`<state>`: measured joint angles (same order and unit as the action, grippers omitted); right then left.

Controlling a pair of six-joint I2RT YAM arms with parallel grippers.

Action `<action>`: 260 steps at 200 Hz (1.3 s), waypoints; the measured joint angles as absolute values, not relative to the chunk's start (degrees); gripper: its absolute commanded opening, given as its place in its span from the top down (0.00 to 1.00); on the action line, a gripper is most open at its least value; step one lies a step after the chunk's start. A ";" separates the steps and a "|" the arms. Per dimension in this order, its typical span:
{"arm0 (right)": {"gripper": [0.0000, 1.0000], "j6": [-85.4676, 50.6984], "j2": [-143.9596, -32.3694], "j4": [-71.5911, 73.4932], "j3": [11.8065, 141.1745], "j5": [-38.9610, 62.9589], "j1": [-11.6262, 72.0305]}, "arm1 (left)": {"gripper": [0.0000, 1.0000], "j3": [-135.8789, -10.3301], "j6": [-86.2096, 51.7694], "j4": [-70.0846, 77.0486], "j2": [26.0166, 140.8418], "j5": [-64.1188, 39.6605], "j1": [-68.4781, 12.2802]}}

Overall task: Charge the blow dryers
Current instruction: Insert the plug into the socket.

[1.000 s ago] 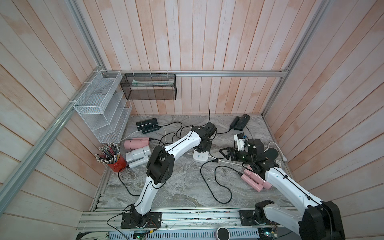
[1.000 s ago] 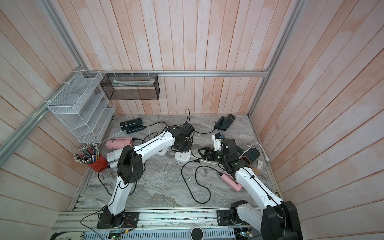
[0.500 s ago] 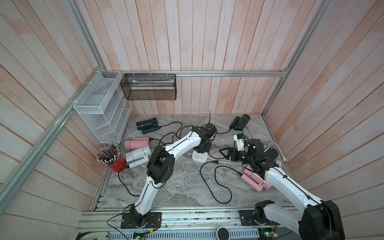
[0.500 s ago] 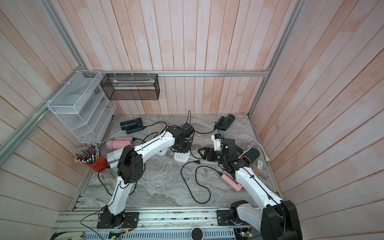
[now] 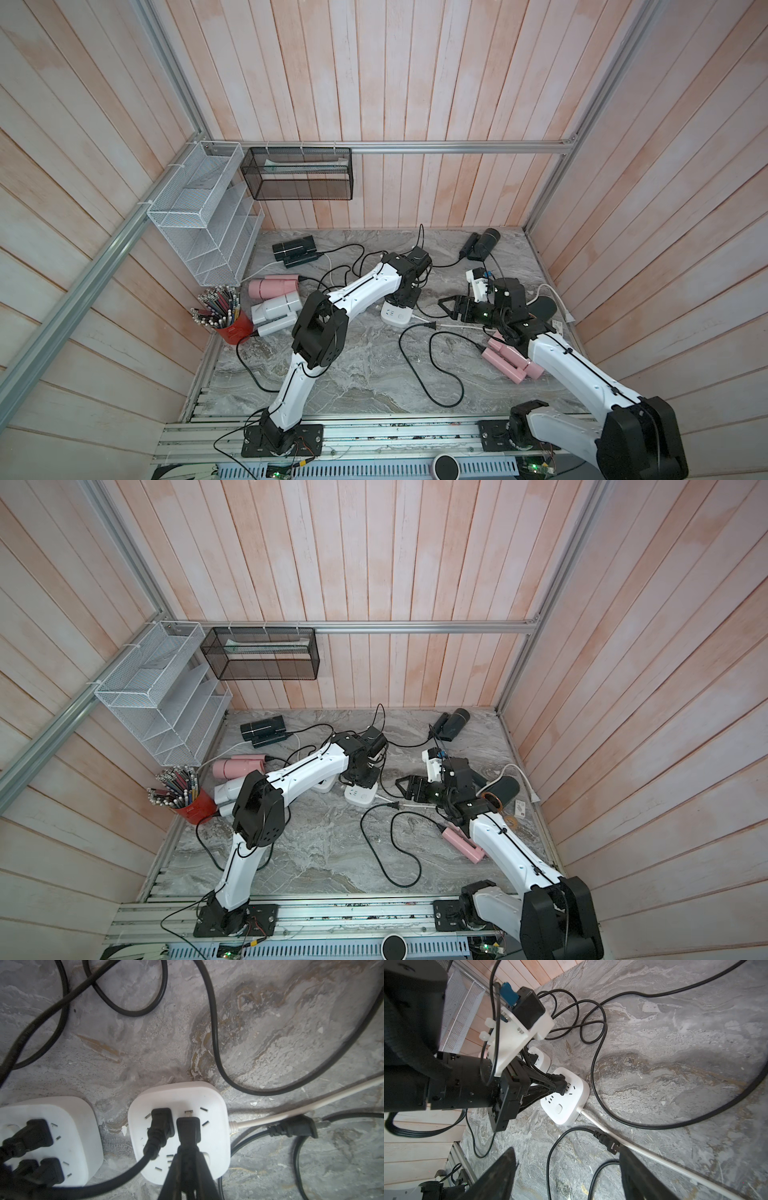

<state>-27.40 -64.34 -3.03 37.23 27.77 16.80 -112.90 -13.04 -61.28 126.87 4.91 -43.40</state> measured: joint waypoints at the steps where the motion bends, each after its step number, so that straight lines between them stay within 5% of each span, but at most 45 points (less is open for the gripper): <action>1: 0.22 -27.38 -64.34 -3.03 37.23 27.77 16.80 | 0.95 -112.95 -13.04 -61.30 126.87 4.91 -43.40; 110: 0.21 -27.38 -64.34 -3.03 37.21 27.79 16.80 | 0.95 -116.62 -12.40 -63.42 129.01 4.78 -43.13; 217: 0.02 -26.76 -64.10 -0.82 35.92 32.84 16.82 | 0.95 -114.24 -12.40 -60.20 128.07 5.13 -43.07; 260: 0.01 -26.76 -63.83 -0.12 35.90 33.78 16.84 | 0.95 -113.97 -12.16 -58.81 128.16 5.39 -42.83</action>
<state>-26.76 -63.83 -0.12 35.90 33.78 16.84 -113.97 -12.16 -58.81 128.16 5.39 -42.83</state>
